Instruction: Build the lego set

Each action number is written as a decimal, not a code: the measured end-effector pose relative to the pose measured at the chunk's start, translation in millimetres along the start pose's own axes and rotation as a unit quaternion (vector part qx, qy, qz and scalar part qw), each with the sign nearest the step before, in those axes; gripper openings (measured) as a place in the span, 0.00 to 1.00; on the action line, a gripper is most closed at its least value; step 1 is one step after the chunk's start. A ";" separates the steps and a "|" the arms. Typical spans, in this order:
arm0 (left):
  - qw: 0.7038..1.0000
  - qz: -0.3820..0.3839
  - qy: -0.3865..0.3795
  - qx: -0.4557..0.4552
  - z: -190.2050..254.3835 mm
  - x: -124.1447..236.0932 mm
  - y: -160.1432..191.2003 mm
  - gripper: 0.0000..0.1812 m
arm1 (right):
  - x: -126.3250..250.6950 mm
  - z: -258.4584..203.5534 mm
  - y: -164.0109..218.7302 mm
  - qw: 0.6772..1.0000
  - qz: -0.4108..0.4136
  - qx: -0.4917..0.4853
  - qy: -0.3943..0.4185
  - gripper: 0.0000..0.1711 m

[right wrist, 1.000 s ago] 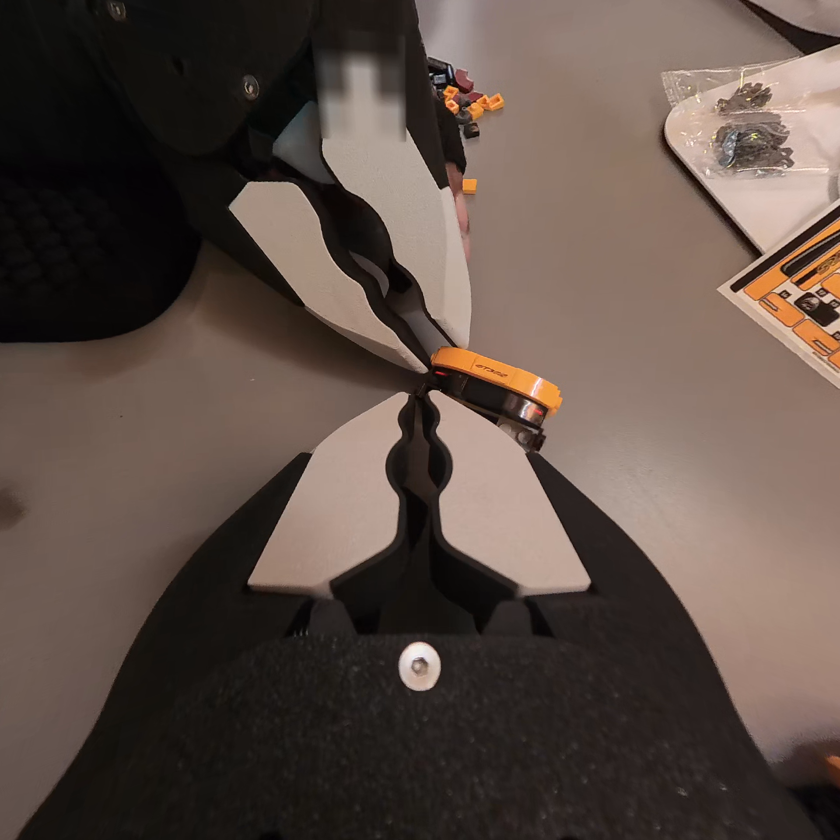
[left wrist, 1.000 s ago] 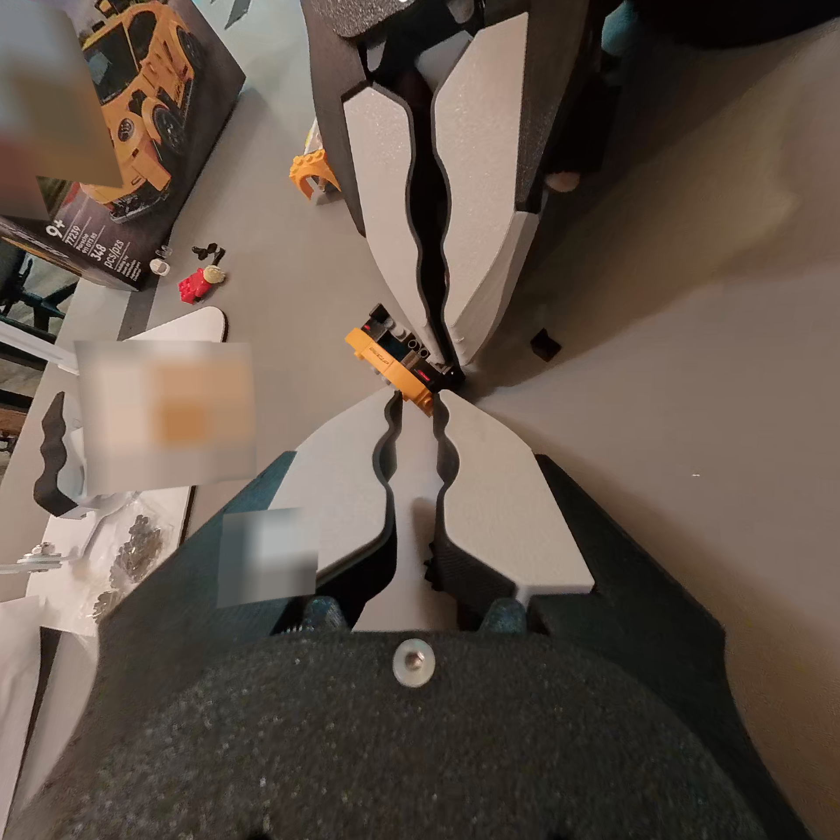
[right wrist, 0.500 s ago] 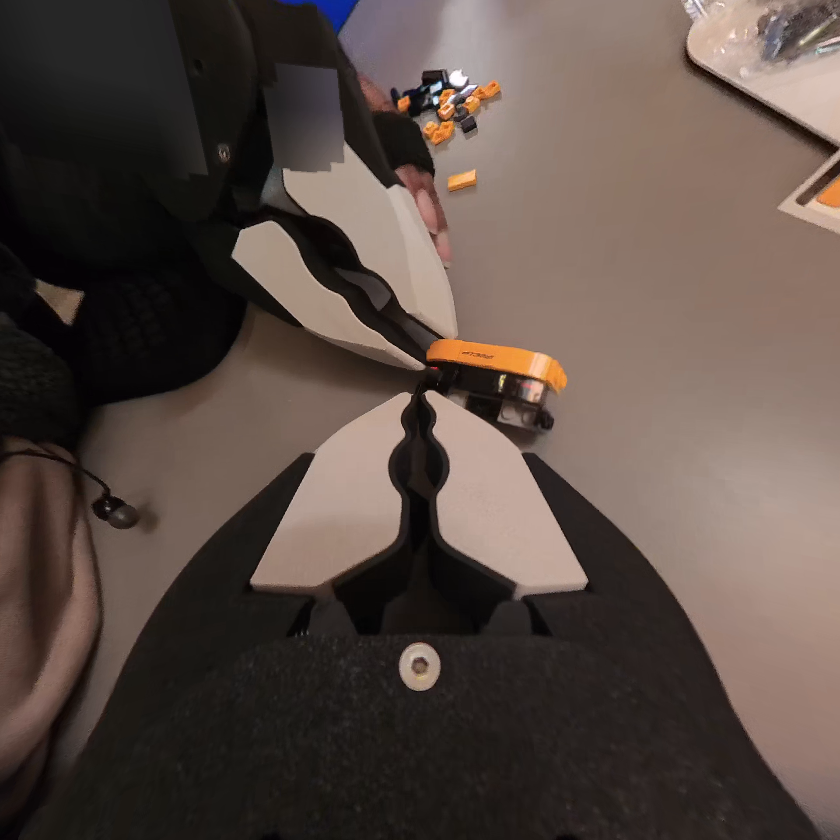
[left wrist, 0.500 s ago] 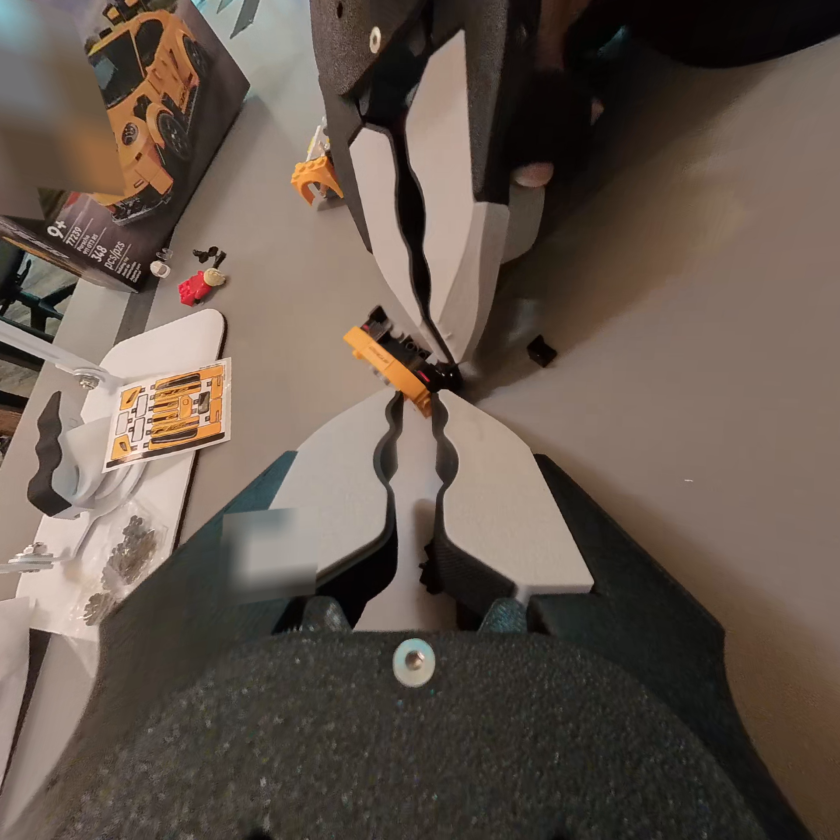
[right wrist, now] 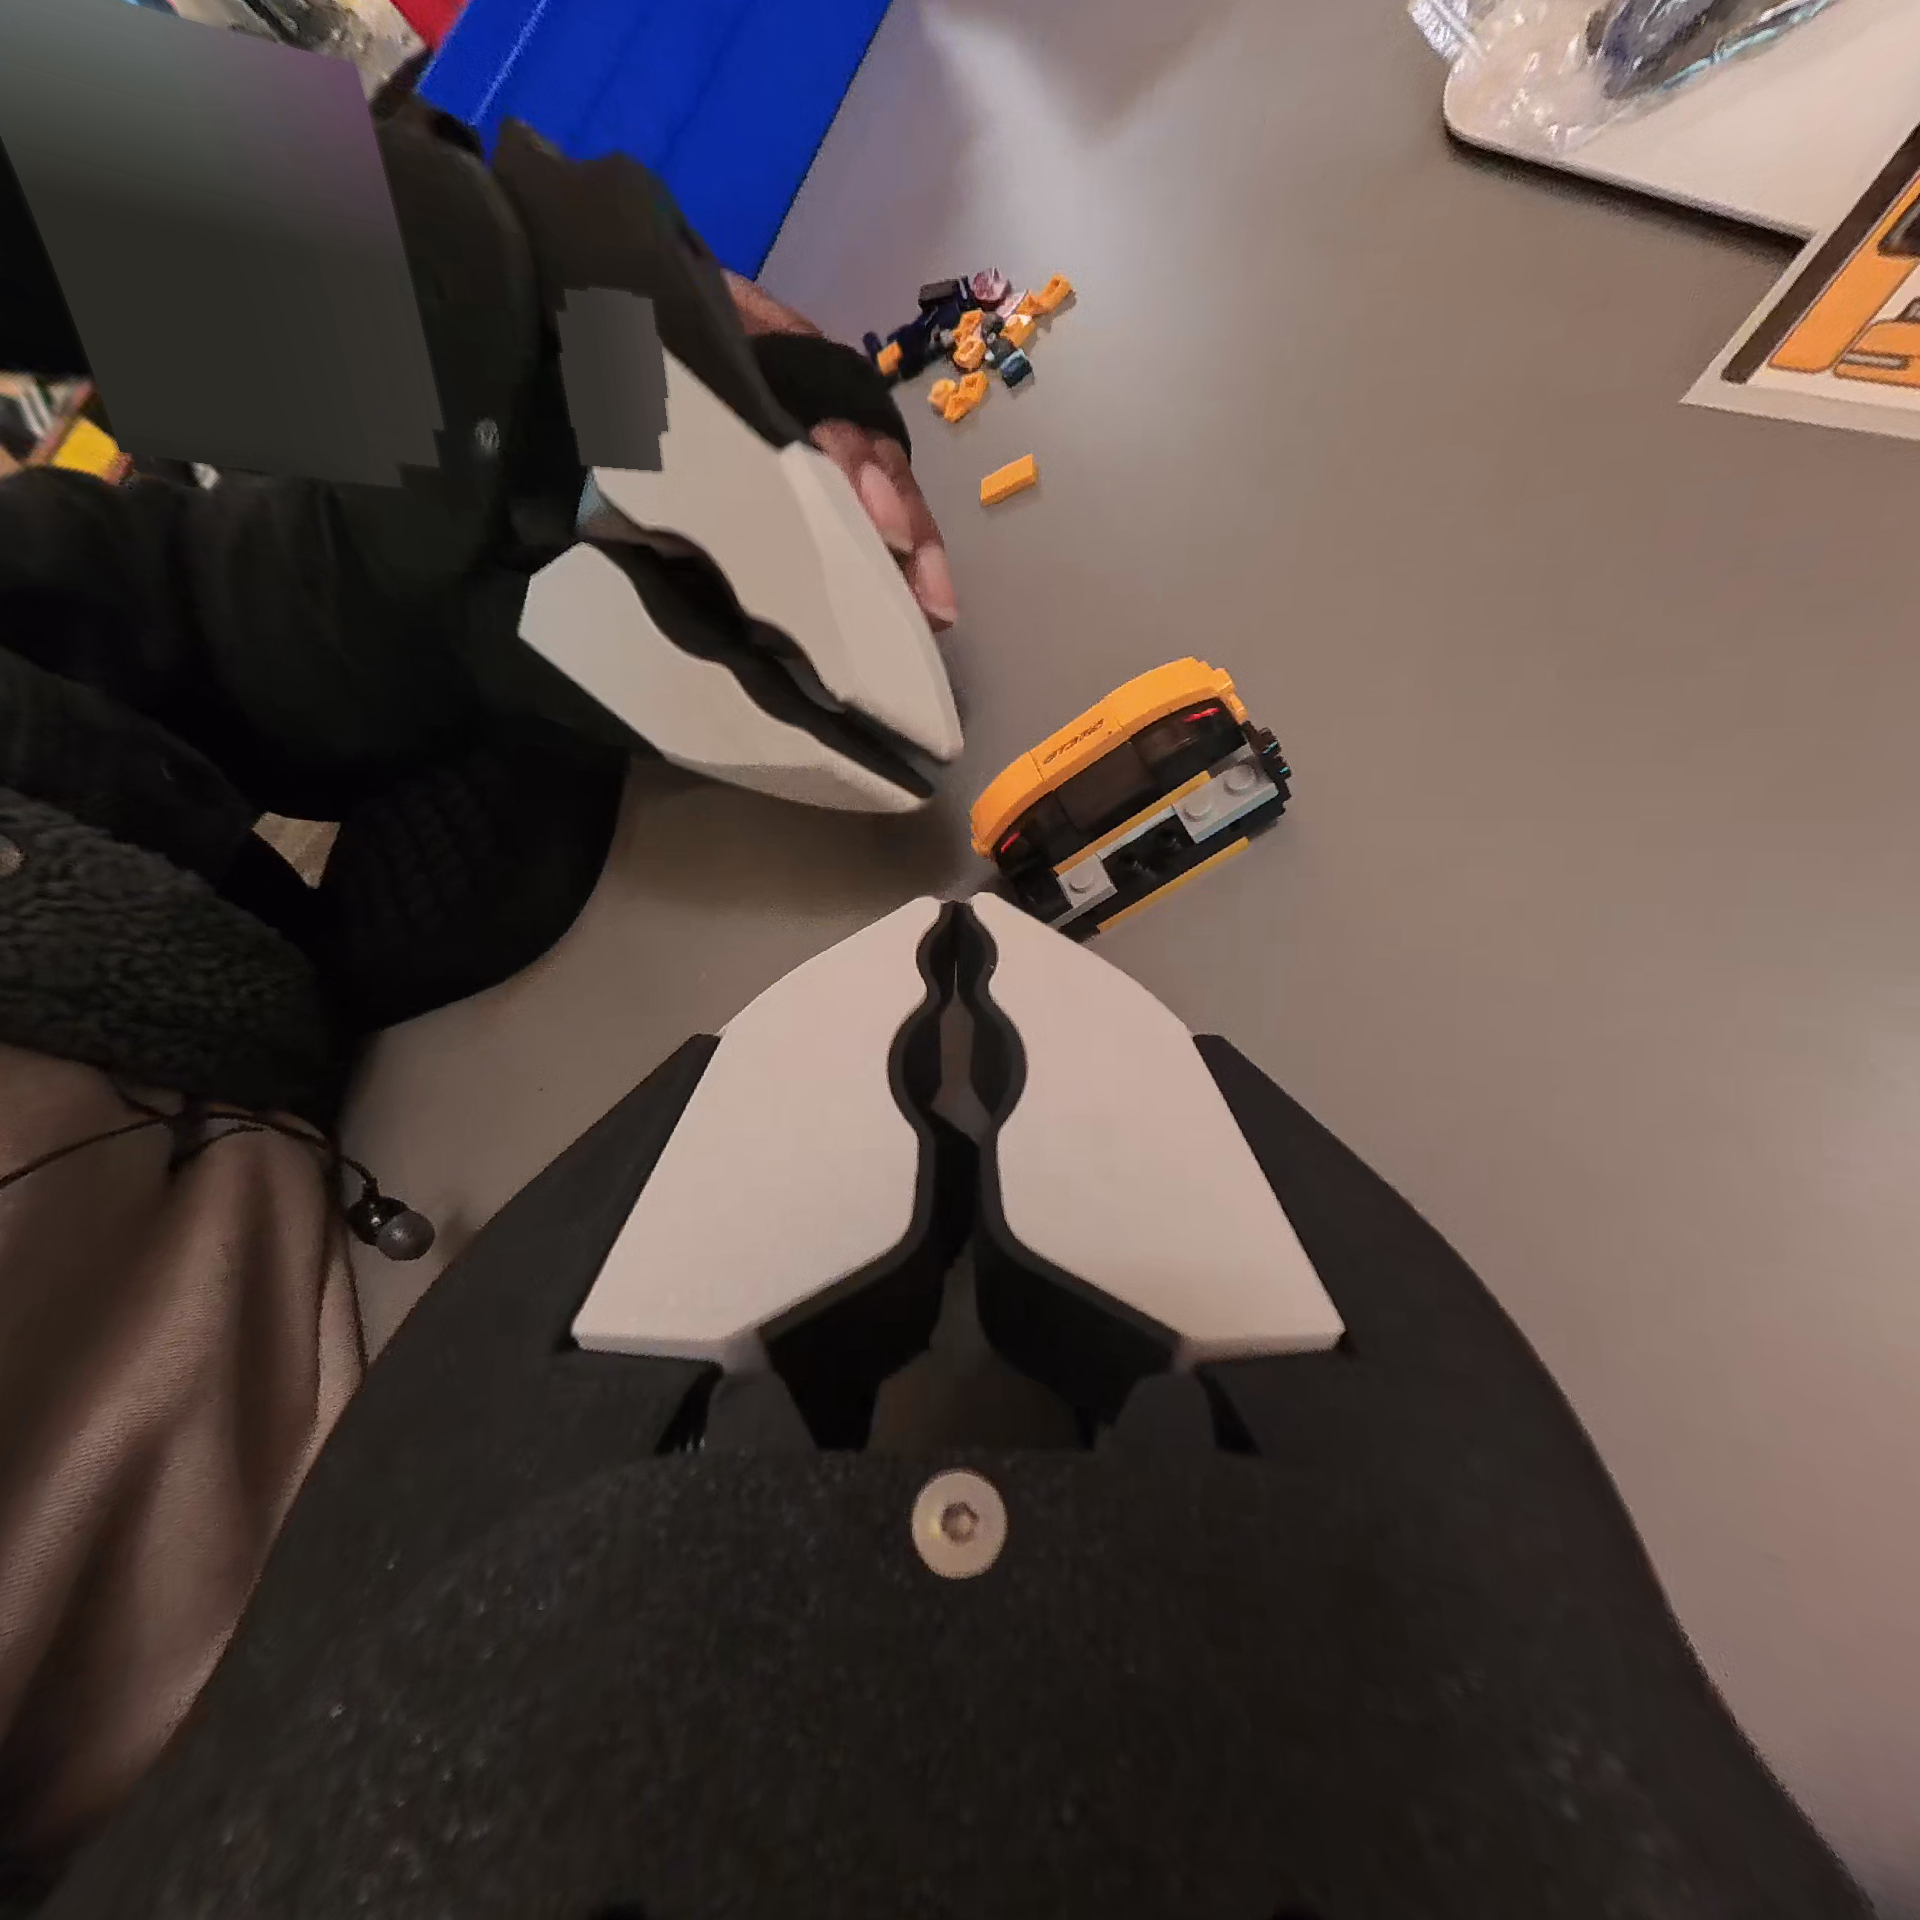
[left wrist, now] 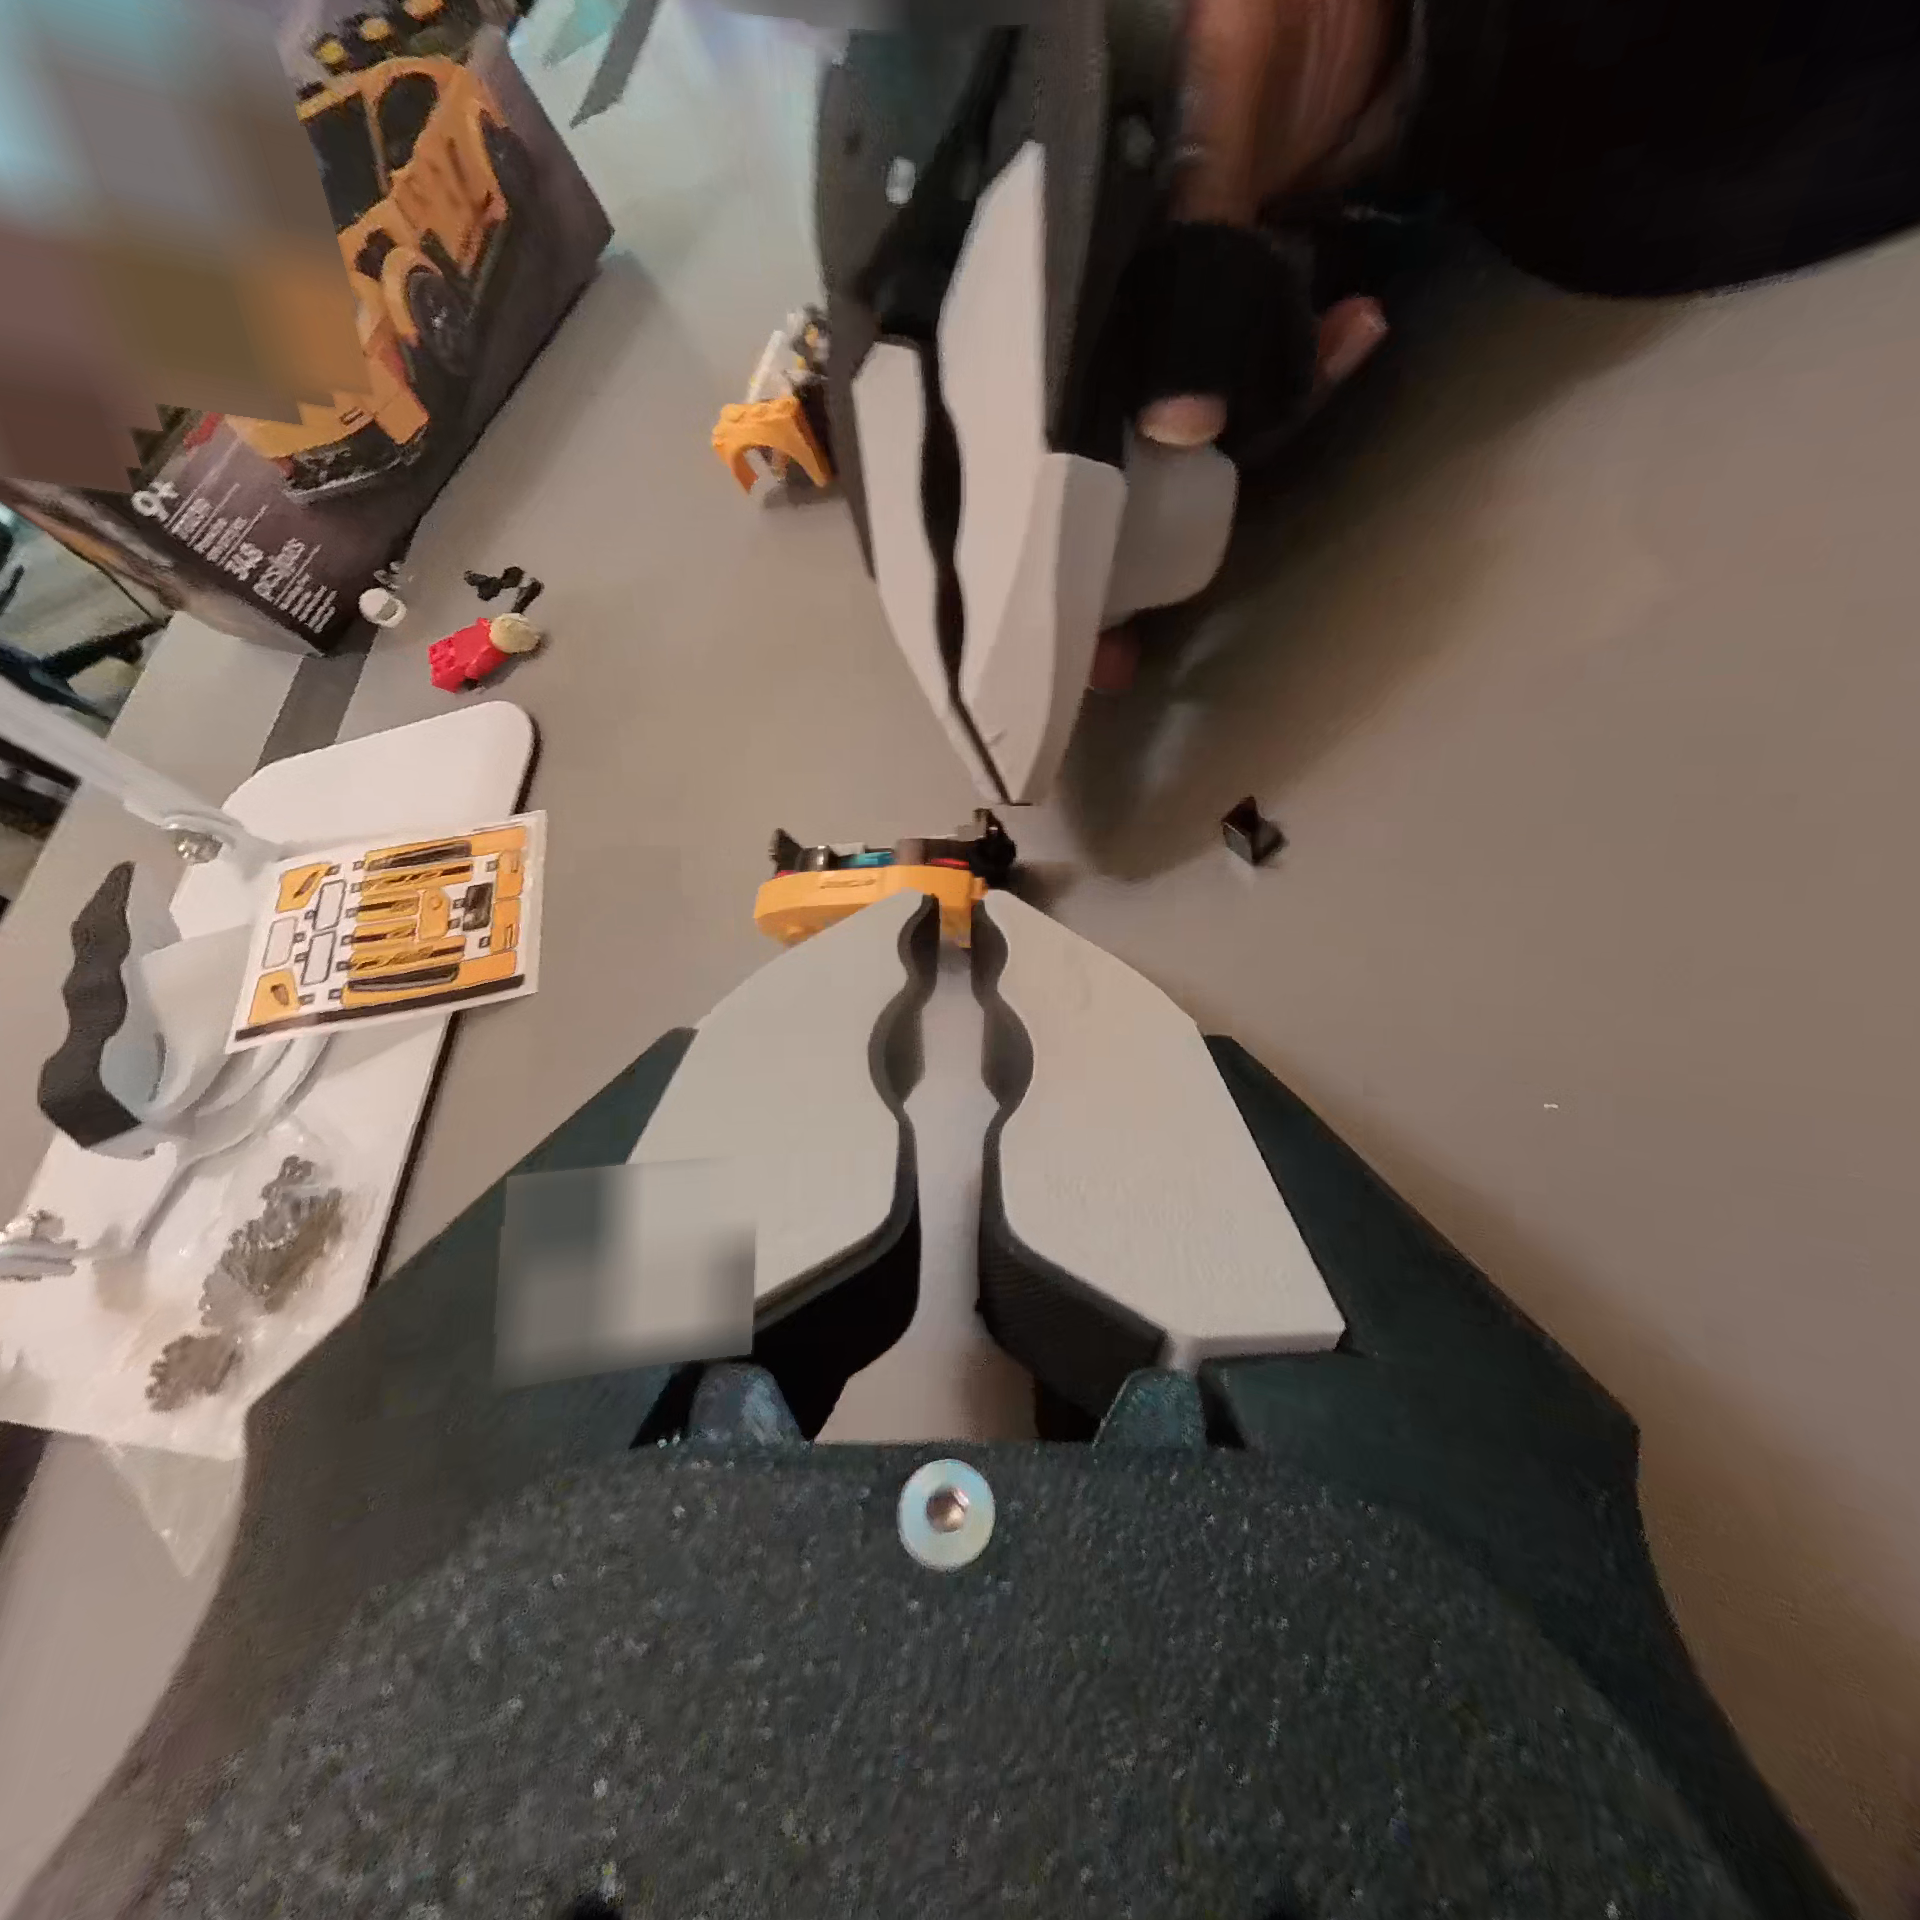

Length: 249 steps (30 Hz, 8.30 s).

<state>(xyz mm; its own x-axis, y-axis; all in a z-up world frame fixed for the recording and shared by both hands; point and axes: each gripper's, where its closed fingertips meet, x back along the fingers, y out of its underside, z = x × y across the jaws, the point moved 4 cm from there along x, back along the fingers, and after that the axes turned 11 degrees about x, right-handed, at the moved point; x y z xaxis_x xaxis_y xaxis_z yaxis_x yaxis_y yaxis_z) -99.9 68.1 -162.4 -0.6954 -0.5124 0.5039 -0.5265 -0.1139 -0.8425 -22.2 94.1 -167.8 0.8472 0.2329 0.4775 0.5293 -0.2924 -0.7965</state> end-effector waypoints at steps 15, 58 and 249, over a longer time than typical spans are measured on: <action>0.994 -0.060 0.071 0.066 -21.1 -31.8 7.8 0.33 | -1.6 1.6 3.3 0.984 -0.045 0.156 0.073 0.08; 0.997 -0.045 0.044 -0.050 2.0 -21.6 4.8 0.32 | 1.8 -11.0 9.9 0.988 -0.067 0.139 0.011 0.04; 0.761 0.144 0.467 0.427 -8.7 9.0 -65.7 0.31 | 40.5 -77.0 -37.6 0.940 0.138 0.306 0.054 0.00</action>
<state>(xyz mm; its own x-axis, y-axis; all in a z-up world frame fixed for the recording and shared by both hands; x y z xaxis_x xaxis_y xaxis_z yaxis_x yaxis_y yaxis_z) -75.9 78.4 -100.9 -0.9762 0.1619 -0.1445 -0.0544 -0.8272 -0.5593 -4.3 43.1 -90.0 0.9659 0.1206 0.2289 0.1903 0.2686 -0.9443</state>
